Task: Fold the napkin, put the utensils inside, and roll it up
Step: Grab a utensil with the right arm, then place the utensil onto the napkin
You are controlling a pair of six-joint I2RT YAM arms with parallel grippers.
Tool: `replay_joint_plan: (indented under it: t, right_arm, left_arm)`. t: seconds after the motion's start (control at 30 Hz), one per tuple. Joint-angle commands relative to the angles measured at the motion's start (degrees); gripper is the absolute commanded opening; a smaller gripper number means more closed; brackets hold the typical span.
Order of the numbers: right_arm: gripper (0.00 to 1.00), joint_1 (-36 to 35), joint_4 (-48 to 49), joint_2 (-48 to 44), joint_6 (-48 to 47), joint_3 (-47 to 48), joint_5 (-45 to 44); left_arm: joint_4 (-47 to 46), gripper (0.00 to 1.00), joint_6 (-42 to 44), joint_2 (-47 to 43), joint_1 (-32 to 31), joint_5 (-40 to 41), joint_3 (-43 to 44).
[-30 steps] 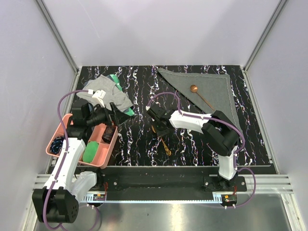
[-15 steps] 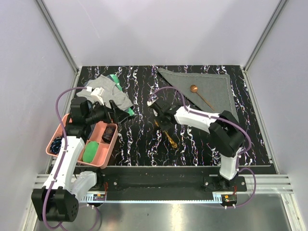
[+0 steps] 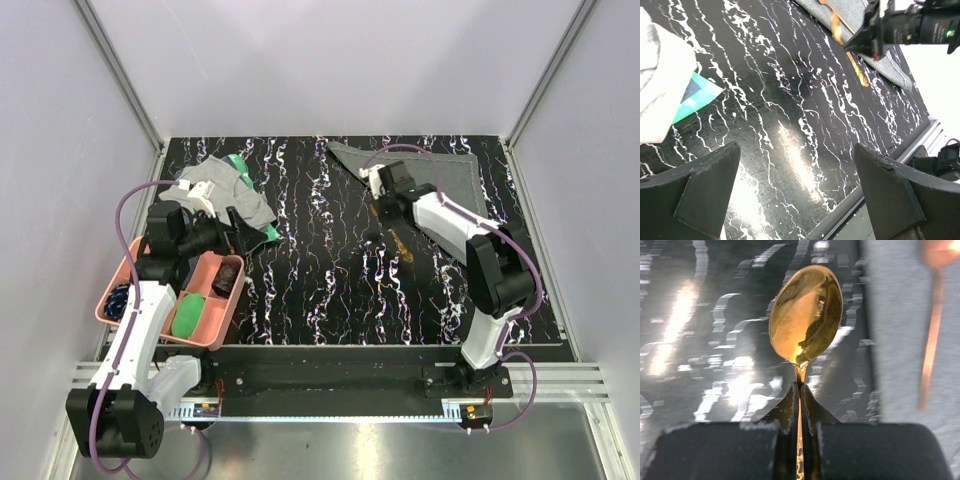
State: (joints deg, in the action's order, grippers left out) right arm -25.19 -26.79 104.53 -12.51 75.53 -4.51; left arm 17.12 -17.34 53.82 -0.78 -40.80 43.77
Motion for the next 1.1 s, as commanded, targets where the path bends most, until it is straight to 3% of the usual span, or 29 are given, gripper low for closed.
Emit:
replay_joint_plan:
  t: [0.0, 0.67, 1.07]
  right_arm:
    - [0.00, 3.4, 5.4, -0.7, -8.2, 1.0, 3.2]
    - [0.00, 13.8, 5.0, 14.6, -24.2, 16.8, 3.7]
    - [0.00, 14.2, 5.7, 16.8, -24.7, 16.1, 3.9]
  left_arm:
    - [-1.6, 0.99, 1.0, 0.0, 0.7, 1.2, 0.8]
    - [-1.5, 0.99, 0.4, -0.2, 0.7, 0.8, 0.3]
    - [-1.4, 0.99, 0.4, 0.1, 0.7, 0.9, 0.3]
